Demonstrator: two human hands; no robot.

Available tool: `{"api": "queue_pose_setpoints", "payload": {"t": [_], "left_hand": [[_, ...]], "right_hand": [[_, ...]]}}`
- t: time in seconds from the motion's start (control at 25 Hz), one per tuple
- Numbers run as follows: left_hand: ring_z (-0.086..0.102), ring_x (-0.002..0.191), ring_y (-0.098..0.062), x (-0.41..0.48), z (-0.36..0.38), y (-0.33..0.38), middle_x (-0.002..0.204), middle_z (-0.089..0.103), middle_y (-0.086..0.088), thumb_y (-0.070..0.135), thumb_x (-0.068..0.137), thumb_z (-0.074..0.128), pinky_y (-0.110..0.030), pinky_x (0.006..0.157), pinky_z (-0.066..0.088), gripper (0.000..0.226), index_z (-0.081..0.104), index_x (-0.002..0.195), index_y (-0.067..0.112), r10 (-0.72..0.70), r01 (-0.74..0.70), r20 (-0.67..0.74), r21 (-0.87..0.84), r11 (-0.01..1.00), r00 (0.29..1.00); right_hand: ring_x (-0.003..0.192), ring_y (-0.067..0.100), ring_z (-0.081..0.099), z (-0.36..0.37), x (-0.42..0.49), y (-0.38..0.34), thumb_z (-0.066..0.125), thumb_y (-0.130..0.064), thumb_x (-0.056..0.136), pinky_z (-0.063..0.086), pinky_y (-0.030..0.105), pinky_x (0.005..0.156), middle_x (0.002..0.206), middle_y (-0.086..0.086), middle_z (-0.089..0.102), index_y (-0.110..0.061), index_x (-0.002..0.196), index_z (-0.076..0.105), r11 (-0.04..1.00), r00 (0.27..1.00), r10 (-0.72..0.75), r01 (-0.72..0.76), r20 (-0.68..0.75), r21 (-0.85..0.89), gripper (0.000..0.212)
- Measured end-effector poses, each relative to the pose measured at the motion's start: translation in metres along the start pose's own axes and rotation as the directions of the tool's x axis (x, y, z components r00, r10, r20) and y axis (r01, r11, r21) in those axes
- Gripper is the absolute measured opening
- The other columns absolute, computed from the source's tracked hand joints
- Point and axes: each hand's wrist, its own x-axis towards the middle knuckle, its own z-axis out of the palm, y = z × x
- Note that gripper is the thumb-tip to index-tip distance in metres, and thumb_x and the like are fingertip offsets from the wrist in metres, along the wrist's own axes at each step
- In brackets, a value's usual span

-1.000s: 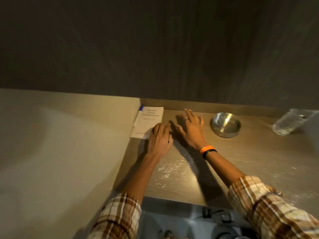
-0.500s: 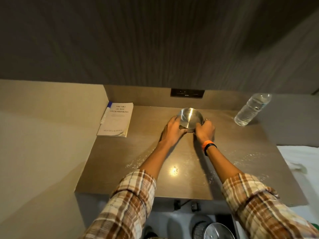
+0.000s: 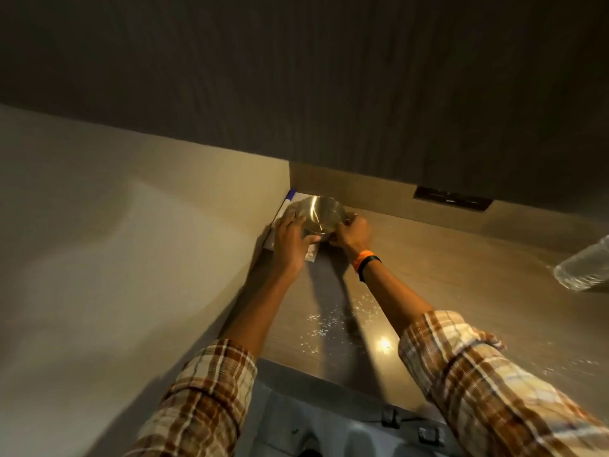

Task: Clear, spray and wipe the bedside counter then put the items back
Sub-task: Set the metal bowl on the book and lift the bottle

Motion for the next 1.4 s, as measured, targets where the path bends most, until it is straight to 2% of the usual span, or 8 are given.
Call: {"api": "queue_pose_setpoints", "payload": {"t": [0.24,0.44,0.52,0.6,0.72,0.88,1.16,1.4], "left_hand": [[0.048,0.134,-0.028,0.013,0.002,-0.014,0.144,0.05,-0.013,0.014,0.084,0.078,-0.028,0.103,0.043,0.055,0.058,0.134,0.007,-0.094,0.074,-0.141,-0.142,0.987,0.986],[0.035,0.146,-0.031,-0.005,0.014,0.003,0.155,0.037,-0.014,0.003,0.09,0.066,-0.042,0.115,0.042,0.061,0.044,0.147,0.011,-0.069,0.04,-0.227,-0.128,0.991,0.972],[0.031,0.148,-0.031,-0.025,0.023,0.015,0.157,0.037,-0.013,0.011,0.091,0.065,-0.036,0.12,0.032,0.062,0.043,0.149,0.011,0.063,-0.074,-0.272,-0.033,0.997,0.96],[0.032,0.148,-0.028,-0.04,0.037,0.036,0.157,0.038,-0.012,0.03,0.092,0.058,-0.037,0.121,0.03,0.063,0.041,0.15,0.011,0.233,-0.216,-0.21,0.101,0.971,0.949],[0.009,0.155,-0.026,-0.054,0.065,0.083,0.166,0.018,-0.006,0.052,0.093,0.048,-0.048,0.126,0.016,0.079,0.018,0.158,0.019,0.32,-0.323,0.053,0.229,0.918,0.946],[-0.01,0.156,-0.025,-0.08,0.117,0.15,0.169,0.0,-0.002,0.065,0.093,0.035,-0.05,0.127,0.0,0.084,0.001,0.159,0.025,0.428,-0.494,0.287,0.221,0.841,0.857],[0.024,0.15,-0.034,-0.116,0.195,0.304,0.161,0.027,-0.021,0.029,0.096,0.061,-0.038,0.123,0.019,0.08,0.016,0.157,0.003,0.487,-0.509,0.534,-0.118,0.853,0.692],[0.051,0.132,-0.039,-0.108,0.221,0.391,0.144,0.052,-0.023,0.015,0.091,0.07,-0.041,0.104,0.042,0.063,0.041,0.146,0.002,0.465,-0.282,0.449,-0.415,0.865,0.763]], "right_hand": [[0.109,0.04,0.067,0.031,0.016,-0.007,0.057,-0.002,0.092,0.053,0.057,0.099,0.113,0.023,0.071,0.003,0.114,0.068,0.988,0.998,0.046,-0.052,0.044,0.145,0.025],[0.1,0.033,0.065,0.01,0.004,0.003,0.06,0.004,0.088,0.054,0.048,0.1,0.097,0.015,0.07,-0.006,0.101,0.068,0.955,0.99,-0.002,-0.04,0.139,0.294,0.018],[0.123,0.034,0.061,-0.014,-0.006,0.02,0.061,-0.013,0.094,0.047,0.046,0.11,0.131,0.018,0.062,-0.005,0.134,0.057,0.981,0.977,-0.189,0.192,0.095,-0.022,0.041],[0.141,0.033,0.044,-0.053,-0.017,0.051,0.059,-0.034,0.095,0.037,0.047,0.118,0.152,0.017,0.042,-0.009,0.146,0.045,0.794,0.913,-0.4,0.386,0.075,-0.47,0.058],[0.155,0.031,0.018,-0.132,-0.034,0.098,0.053,-0.056,0.091,0.017,0.056,0.125,0.165,0.014,0.024,-0.015,0.156,0.029,0.53,0.88,-0.466,0.356,0.087,-0.77,0.081],[0.156,0.029,0.016,-0.234,-0.062,0.143,0.048,-0.067,0.088,0.011,0.054,0.127,0.166,0.011,0.022,-0.02,0.158,0.022,0.512,0.907,-0.415,0.175,-0.064,-0.841,0.088],[0.124,0.034,0.051,-0.383,-0.086,0.17,0.066,-0.02,0.092,0.043,0.04,0.105,0.141,0.018,0.047,-0.007,0.145,0.044,0.945,0.805,-0.205,0.015,-0.557,-0.326,0.059],[0.117,0.031,0.063,-0.432,-0.039,0.149,0.064,-0.011,0.094,0.056,0.04,0.091,0.129,0.014,0.063,-0.005,0.137,0.046,0.999,0.941,-0.043,0.035,-0.336,-0.029,0.047]]}}
